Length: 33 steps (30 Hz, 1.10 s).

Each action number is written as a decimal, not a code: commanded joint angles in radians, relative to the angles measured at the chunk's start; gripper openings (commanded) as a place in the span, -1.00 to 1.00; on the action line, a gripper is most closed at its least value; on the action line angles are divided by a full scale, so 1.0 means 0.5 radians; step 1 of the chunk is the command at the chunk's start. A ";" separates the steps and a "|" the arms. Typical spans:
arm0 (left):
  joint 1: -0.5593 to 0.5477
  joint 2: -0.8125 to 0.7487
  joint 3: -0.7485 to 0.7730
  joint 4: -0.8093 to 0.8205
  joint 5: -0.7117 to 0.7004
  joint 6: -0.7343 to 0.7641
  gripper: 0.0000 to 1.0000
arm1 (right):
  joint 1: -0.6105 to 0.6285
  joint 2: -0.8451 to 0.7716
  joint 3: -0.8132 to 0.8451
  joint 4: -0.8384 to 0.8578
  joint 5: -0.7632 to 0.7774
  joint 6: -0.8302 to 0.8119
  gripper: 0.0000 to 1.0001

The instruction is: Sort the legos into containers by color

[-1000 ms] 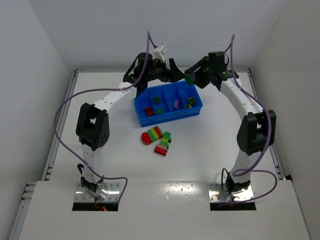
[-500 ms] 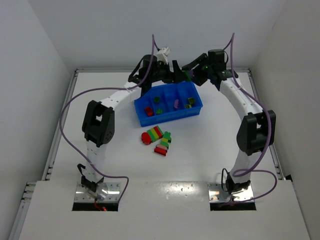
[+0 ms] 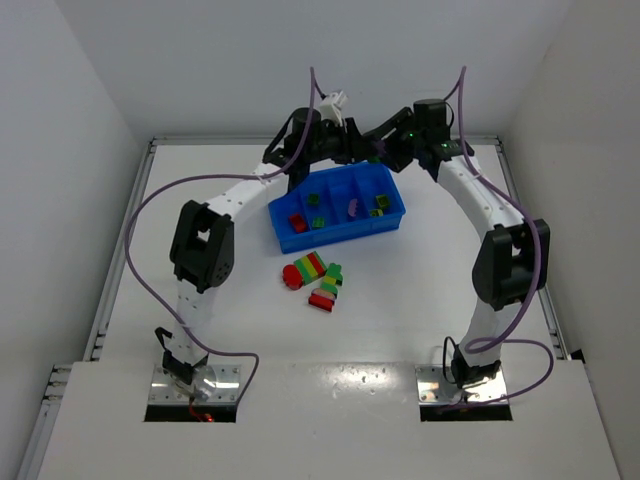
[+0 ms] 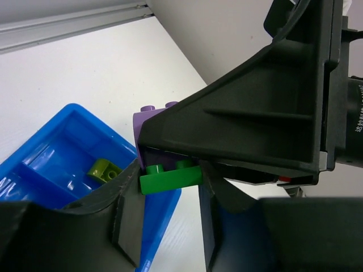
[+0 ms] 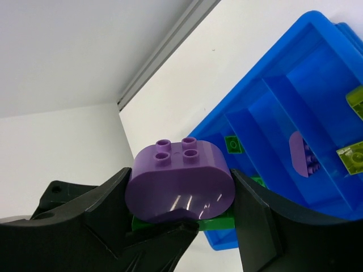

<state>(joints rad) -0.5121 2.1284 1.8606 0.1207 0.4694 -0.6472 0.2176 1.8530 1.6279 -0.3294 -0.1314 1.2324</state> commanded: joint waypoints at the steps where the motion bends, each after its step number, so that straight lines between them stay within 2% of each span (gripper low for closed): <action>1: -0.013 0.008 0.080 0.029 -0.006 -0.031 -0.67 | 0.007 -0.009 0.076 0.082 -0.019 0.020 -1.00; 2: -0.013 0.008 0.080 0.029 0.012 -0.031 -0.82 | 0.007 -0.009 0.076 0.082 -0.001 0.020 -1.00; 5: -0.013 0.008 0.037 -0.011 0.031 -0.031 -1.00 | -0.012 0.015 0.116 0.082 0.042 -0.001 -1.00; 17: -0.013 -0.327 -0.398 -0.146 0.144 0.208 -1.00 | -0.187 0.092 0.239 0.100 0.116 -0.133 -1.00; 27: 0.067 -0.587 -0.552 -0.330 0.215 0.438 -1.00 | -0.297 0.055 0.098 0.155 0.094 -0.262 -1.00; 30: 0.122 -0.615 -0.513 -0.456 0.074 0.530 -1.00 | -0.316 0.006 0.036 0.174 0.015 -0.390 -1.00; 33: 0.122 -0.563 -0.360 -0.722 -0.190 0.677 -1.00 | -0.316 -0.070 -0.092 0.272 -0.099 -0.538 -1.00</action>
<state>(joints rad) -0.4683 1.8763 1.5951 -0.1219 0.4873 -0.4038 0.0425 1.8896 1.6211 -0.2687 -0.1246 1.0554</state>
